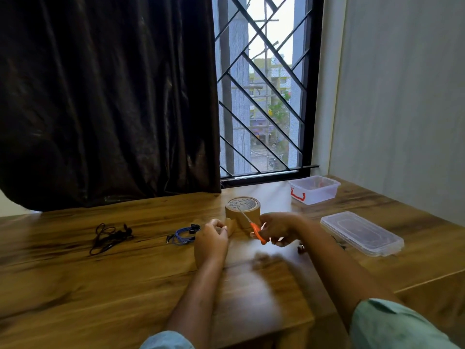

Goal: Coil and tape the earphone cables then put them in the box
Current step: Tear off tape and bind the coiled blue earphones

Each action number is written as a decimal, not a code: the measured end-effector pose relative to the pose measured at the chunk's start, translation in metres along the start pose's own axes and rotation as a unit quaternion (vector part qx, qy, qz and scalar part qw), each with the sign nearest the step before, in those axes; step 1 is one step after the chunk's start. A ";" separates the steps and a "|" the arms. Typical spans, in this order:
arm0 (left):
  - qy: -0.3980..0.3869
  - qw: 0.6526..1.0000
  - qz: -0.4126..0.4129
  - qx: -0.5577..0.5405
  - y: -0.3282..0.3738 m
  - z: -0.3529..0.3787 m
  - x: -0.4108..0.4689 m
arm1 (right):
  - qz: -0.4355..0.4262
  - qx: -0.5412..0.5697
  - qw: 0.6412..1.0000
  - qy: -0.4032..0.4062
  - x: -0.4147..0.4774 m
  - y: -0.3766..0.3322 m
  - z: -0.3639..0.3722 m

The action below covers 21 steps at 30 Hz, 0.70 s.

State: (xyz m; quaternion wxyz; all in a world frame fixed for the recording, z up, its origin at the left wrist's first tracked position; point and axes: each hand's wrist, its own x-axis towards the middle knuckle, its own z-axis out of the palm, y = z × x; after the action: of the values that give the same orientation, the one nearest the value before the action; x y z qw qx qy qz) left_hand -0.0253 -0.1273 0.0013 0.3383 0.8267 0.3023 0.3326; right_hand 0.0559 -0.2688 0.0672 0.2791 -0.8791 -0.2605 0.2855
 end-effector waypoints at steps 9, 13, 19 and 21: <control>0.008 1.000 0.001 0.025 0.001 -0.002 -0.001 | -0.148 -0.389 0.877 0.242 0.009 -0.015 -0.010; 0.012 1.000 0.004 0.025 0.001 -0.002 -0.002 | -0.186 -0.444 0.833 0.272 0.011 -0.036 -0.012; 0.015 1.000 0.007 0.016 0.001 -0.003 -0.003 | -0.192 -0.481 0.809 0.280 0.022 -0.056 -0.002; 0.016 1.000 0.009 0.014 0.001 -0.004 -0.004 | -0.179 -0.493 0.810 0.263 0.021 -0.059 -0.002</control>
State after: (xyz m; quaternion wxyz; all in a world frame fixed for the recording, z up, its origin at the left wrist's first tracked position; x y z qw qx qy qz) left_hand -0.0300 -0.1298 0.0029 0.3188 0.8287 0.3048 0.3447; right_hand 0.0542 -0.2149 0.0984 -0.0873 -0.8779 -0.4356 -0.1786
